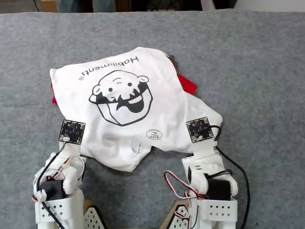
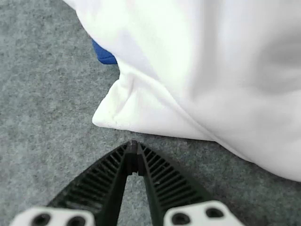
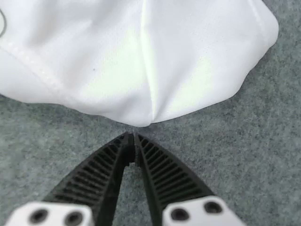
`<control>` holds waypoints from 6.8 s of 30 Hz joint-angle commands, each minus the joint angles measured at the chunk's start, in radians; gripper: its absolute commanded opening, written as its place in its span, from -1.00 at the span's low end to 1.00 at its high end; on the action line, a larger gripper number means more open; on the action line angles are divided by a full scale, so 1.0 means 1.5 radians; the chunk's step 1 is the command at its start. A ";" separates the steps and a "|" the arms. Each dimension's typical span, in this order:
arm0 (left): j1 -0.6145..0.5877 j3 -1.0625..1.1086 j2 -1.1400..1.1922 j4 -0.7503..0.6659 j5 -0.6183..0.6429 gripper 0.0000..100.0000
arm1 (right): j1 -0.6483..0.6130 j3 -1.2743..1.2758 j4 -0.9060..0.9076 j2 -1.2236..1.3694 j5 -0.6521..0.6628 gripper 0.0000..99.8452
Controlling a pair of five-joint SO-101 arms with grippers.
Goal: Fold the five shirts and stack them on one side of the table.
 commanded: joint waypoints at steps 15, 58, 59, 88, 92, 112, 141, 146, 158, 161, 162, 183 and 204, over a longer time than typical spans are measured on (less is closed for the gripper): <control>0.001 0.009 -0.001 -0.008 -0.003 -0.94 | 0.000 0.001 -0.009 -0.055 -0.001 -0.97; 0.001 0.009 -0.001 -0.008 -0.003 -0.94 | 0.000 0.001 -0.009 -0.055 -0.001 -0.97; 0.001 0.009 -0.001 -0.008 -0.003 -0.94 | 0.000 0.001 -0.009 -0.055 -0.001 -0.97; 0.001 0.009 -0.001 -0.008 -0.003 -0.94 | 0.000 0.001 -0.009 -0.055 -0.001 -0.97; 0.001 0.009 -0.001 -0.008 -0.003 -0.94 | 0.000 0.001 -0.009 -0.055 -0.001 -0.97; 0.001 0.009 -0.001 -0.008 -0.003 -0.94 | -0.004 0.001 -0.009 -0.055 -0.005 -0.97; 0.001 0.009 -0.001 -0.008 -0.003 -0.94 | -0.158 -0.329 -0.093 0.049 -0.095 -0.97; 0.001 0.009 -0.001 -0.008 -0.003 -0.94 | -0.210 -0.500 -0.093 0.296 -0.111 -0.97; 0.002 0.009 -0.001 -0.008 -0.003 -0.94 | -0.318 -0.706 -0.099 0.848 -0.279 -0.50; 0.002 0.009 -0.001 -0.008 -0.003 -0.94 | -0.341 -0.716 -0.109 0.955 -0.287 -0.31; 0.002 0.009 -0.001 -0.008 -0.003 -0.94 | -0.343 -0.713 -0.125 0.991 -0.285 -0.26; 0.002 0.009 -0.001 -0.008 -0.003 -0.94 | -0.272 -0.906 0.102 0.972 -0.283 -0.97; 0.002 0.009 -0.001 -0.008 -0.002 -0.94 | 0.373 -0.845 0.033 0.634 -0.098 -0.97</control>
